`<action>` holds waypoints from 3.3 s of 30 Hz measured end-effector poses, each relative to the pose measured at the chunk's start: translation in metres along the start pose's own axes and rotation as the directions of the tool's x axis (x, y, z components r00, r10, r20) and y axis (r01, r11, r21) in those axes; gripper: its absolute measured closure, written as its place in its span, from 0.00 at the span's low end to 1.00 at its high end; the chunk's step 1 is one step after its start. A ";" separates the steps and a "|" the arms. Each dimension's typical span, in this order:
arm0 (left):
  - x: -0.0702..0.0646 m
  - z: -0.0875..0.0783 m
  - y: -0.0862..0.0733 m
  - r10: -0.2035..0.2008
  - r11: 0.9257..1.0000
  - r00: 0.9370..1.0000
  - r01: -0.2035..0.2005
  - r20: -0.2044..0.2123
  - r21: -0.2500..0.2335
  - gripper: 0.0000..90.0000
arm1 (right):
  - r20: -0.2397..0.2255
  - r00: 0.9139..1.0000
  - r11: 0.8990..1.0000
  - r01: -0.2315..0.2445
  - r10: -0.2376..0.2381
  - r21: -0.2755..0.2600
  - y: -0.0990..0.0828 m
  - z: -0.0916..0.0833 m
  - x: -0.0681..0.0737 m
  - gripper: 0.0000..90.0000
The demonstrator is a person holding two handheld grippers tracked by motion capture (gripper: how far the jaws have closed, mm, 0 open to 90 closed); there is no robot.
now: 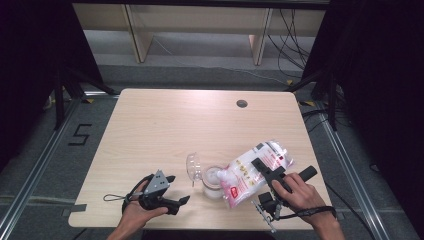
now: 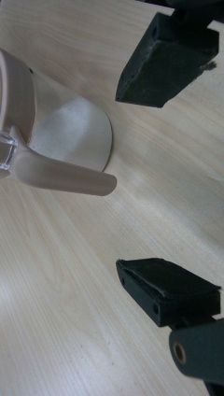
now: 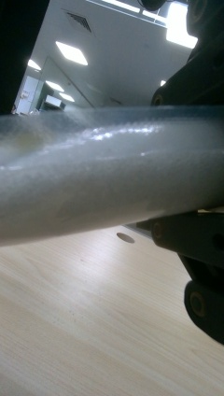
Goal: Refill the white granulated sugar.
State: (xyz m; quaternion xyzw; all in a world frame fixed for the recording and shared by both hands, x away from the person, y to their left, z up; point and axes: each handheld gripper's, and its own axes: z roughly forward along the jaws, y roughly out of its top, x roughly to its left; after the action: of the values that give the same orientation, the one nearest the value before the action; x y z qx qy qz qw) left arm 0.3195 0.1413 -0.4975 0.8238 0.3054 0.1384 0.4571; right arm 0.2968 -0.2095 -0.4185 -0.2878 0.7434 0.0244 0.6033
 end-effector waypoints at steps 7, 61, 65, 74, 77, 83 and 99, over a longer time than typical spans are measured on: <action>0.000 0.000 0.000 0.001 1.000 1.000 -0.001 0.000 0.000 0.17 | 0.001 1.000 1.000 0.001 -0.001 -0.005 0.000 0.000 0.000 0.81; -0.001 0.000 0.000 -0.016 1.000 1.000 0.016 0.010 -0.014 0.17 | -0.070 0.967 0.960 -0.253 0.246 -0.117 -0.011 0.008 0.011 0.83; -0.001 0.001 0.000 -0.018 1.000 1.000 0.018 0.009 -0.021 0.17 | -0.093 0.939 0.931 -0.340 0.330 -0.133 -0.017 0.012 0.013 0.83; -0.001 0.000 0.000 -0.024 0.999 1.000 0.024 0.012 -0.024 0.17 | -0.175 0.864 0.855 -0.497 0.472 -0.149 -0.023 0.022 0.027 0.84; -0.001 -0.001 0.000 -0.020 1.000 1.000 0.020 0.007 -0.020 0.17 | -0.190 0.823 0.816 -0.562 0.535 -0.135 -0.023 0.023 0.033 0.84; 0.000 -0.001 0.000 -0.015 1.000 1.000 0.015 0.012 -0.019 0.17 | -0.198 0.806 0.788 -0.590 0.558 -0.177 -0.027 0.026 0.032 0.84; -0.001 -0.001 0.000 -0.027 0.999 1.000 0.027 0.003 -0.023 0.17 | -0.288 0.561 0.516 -0.827 0.776 -0.221 -0.033 0.037 0.042 0.85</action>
State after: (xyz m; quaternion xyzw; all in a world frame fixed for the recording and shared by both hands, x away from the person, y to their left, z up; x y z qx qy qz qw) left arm 0.3187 0.1413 -0.4970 0.8146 0.3143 0.1347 0.4686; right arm 0.3395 -0.2395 -0.4570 -0.0094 0.8199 0.4029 0.4067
